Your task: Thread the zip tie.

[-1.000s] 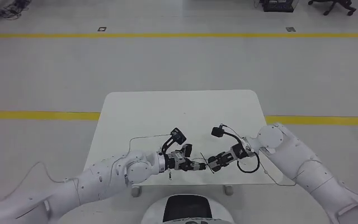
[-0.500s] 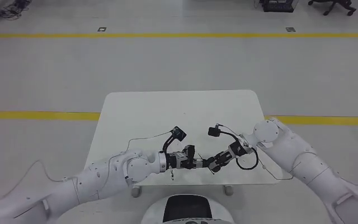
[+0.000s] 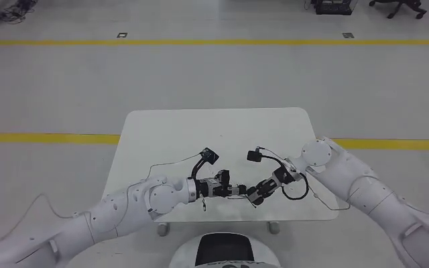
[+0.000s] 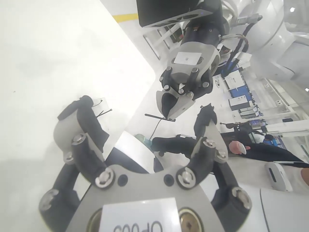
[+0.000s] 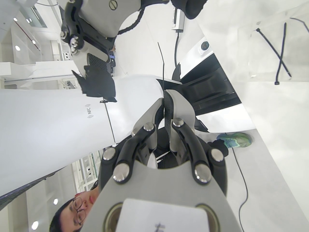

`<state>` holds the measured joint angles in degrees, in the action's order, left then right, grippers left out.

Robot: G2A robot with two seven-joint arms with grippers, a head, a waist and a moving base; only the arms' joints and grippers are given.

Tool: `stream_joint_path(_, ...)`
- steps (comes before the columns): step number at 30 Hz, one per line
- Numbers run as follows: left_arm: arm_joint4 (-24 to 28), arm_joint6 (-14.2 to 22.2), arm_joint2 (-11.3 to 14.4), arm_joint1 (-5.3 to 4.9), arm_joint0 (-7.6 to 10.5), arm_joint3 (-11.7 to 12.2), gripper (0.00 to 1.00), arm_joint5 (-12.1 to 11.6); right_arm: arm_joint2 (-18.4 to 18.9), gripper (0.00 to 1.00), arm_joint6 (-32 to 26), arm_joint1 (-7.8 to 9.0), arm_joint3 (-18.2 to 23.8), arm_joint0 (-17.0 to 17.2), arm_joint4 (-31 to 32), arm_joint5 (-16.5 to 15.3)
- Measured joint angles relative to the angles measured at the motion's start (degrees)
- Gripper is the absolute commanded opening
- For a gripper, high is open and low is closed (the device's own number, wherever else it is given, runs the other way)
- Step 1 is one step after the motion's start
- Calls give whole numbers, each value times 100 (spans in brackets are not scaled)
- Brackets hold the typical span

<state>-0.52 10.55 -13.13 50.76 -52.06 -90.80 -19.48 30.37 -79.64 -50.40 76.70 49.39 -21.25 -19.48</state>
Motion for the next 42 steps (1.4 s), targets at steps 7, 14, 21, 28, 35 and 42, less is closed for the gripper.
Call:
stream_joint_path(7,879,606,-227,38,-71,131,100,0,85,0,21,18,40,78,97,0)
stream_joint_path(14,1734,1574,-817,-3,-319,281,100,0,-1,0,0,126,299,65,54,0)
stream_joint_path(21,2127,2415,-1564,70,-770,405,100,0,-378,0,0,241,468,-162,-273,0)
stream_joint_path(28,2172,3281,-2237,293,-1205,418,100,0,-831,0,0,291,394,-490,-688,0)
stream_joint_path(35,2115,3932,-2799,570,-1481,670,100,0,-1248,0,0,247,204,-821,-1061,0)
stream_joint_path(42,1681,4309,-3275,791,-1668,759,100,0,-1488,0,0,213,239,-1013,-1427,0)
